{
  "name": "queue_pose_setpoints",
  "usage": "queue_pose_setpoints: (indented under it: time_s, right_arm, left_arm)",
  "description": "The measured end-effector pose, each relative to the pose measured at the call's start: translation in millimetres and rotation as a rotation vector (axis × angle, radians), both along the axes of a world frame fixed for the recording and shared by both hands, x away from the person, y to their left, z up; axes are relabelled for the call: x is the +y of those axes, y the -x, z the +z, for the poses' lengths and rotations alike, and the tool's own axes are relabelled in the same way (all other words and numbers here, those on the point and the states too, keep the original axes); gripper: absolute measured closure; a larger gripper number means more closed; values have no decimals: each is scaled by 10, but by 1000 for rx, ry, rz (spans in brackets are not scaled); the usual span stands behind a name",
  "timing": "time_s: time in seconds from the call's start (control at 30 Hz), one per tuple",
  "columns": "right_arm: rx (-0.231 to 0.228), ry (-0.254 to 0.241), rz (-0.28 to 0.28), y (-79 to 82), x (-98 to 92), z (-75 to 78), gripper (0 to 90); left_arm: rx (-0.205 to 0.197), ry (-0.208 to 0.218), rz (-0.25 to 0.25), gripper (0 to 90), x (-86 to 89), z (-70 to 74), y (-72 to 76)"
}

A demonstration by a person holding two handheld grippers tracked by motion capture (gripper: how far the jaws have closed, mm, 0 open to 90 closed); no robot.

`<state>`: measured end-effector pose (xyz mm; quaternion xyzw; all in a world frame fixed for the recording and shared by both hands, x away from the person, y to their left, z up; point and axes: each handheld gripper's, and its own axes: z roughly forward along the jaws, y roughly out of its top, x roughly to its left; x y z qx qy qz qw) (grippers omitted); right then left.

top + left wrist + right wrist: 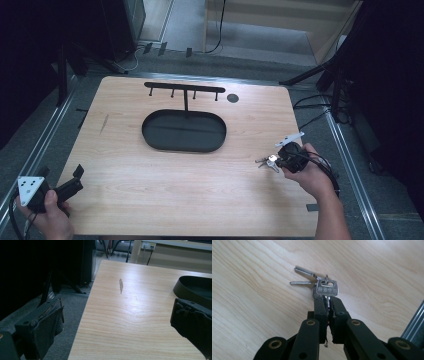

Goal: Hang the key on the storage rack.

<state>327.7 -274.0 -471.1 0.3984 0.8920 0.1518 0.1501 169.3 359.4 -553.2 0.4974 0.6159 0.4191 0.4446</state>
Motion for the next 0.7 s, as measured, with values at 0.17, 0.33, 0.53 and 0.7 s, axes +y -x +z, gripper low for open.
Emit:
queue_pose_setpoints:
  time_s: [0.17, 0.33, 0.53, 0.7]
  right_arm:
    - [-13, -23, 15, -42, 81, 171, 857]
    - [-32, -27, 27, -70, 171, 332, 858]
    - [-54, -38, 54, -120, 322, 511, 857]
    - [-75, -37, 74, -164, 462, 649, 858]
  left_arm:
    - [-1, 4, -3, 0, 4, 0, -2]
    - [-1, 4, -4, 0, 4, 0, -1]
    - [-2, 11, -4, 0, 11, -1, -2]
    - [-5, 15, -5, 0, 15, -1, 1]
